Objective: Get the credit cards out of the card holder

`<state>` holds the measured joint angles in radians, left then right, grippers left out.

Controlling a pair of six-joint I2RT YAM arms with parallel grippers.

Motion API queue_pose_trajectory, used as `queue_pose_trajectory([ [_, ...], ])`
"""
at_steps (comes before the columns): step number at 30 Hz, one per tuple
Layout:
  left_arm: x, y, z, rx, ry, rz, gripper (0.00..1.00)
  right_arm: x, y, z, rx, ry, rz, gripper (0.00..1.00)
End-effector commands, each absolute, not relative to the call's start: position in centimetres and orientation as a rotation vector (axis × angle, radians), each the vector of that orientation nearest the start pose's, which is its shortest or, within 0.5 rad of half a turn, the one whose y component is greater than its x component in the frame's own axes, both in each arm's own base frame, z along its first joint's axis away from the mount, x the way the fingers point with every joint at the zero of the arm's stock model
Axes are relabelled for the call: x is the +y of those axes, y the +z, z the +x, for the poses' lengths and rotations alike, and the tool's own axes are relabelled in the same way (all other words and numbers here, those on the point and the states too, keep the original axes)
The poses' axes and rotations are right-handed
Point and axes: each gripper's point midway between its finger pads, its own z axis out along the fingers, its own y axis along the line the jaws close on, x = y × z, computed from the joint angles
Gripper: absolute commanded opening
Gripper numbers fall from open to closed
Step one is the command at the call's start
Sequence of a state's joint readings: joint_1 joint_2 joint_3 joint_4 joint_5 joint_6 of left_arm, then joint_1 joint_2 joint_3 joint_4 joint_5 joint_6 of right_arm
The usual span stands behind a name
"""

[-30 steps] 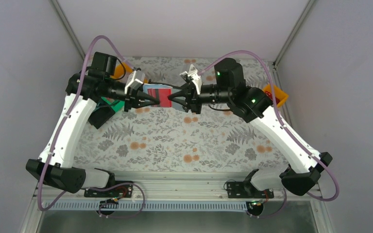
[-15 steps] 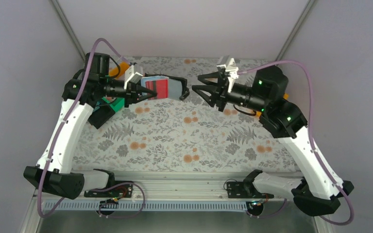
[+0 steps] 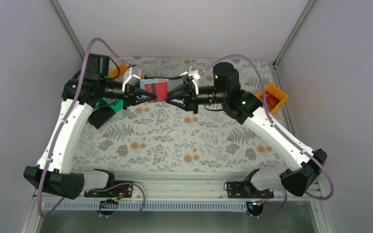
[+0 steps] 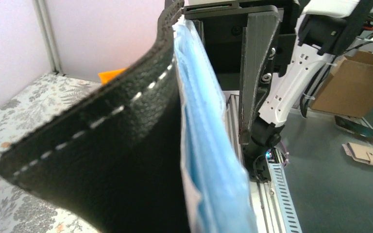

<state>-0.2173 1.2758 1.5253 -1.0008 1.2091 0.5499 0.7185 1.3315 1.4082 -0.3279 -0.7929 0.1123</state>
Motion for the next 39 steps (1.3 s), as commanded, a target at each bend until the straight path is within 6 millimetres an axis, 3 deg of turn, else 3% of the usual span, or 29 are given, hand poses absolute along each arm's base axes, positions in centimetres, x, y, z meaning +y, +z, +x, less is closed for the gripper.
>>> queue_pose_trajectory([
  [1,-21.3,41.9,18.9,1.346,-1.24,1.327,0.02,34.4,42.2,20.9,1.506,1.29,-1.12,0.26],
  [6,-21.3,41.6,18.7,1.343,-1.248,1.332,0.02,34.4,42.7,20.0,1.451,1.331,-1.177,0.2],
  [12,-21.3,42.1,18.0,1.296,-1.264,1.35,0.02,34.9,42.2,20.2,1.461,1.341,-1.206,0.14],
  [15,-21.3,42.0,18.0,1.295,-1.27,1.349,0.02,34.9,42.8,19.6,1.415,1.372,-1.226,0.05],
  [29,-21.2,42.3,17.0,1.242,-1.281,1.368,0.02,33.2,42.3,18.6,1.38,1.316,-1.25,0.04],
  [30,-21.2,42.3,17.0,1.237,-1.275,1.371,0.02,33.1,42.3,18.7,1.386,1.302,-1.249,0.06],
  [32,-21.1,42.5,16.9,1.231,-1.269,1.375,0.02,33.1,41.9,19.0,1.42,1.29,-1.25,0.25],
  [33,-21.1,42.5,16.9,1.229,-1.269,1.376,0.02,33.3,41.8,19.1,1.428,1.297,-1.255,0.29],
  [39,-21.2,42.7,16.9,1.216,-1.278,1.376,0.02,34.5,42.1,18.9,1.372,1.35,-1.291,0.35],
])
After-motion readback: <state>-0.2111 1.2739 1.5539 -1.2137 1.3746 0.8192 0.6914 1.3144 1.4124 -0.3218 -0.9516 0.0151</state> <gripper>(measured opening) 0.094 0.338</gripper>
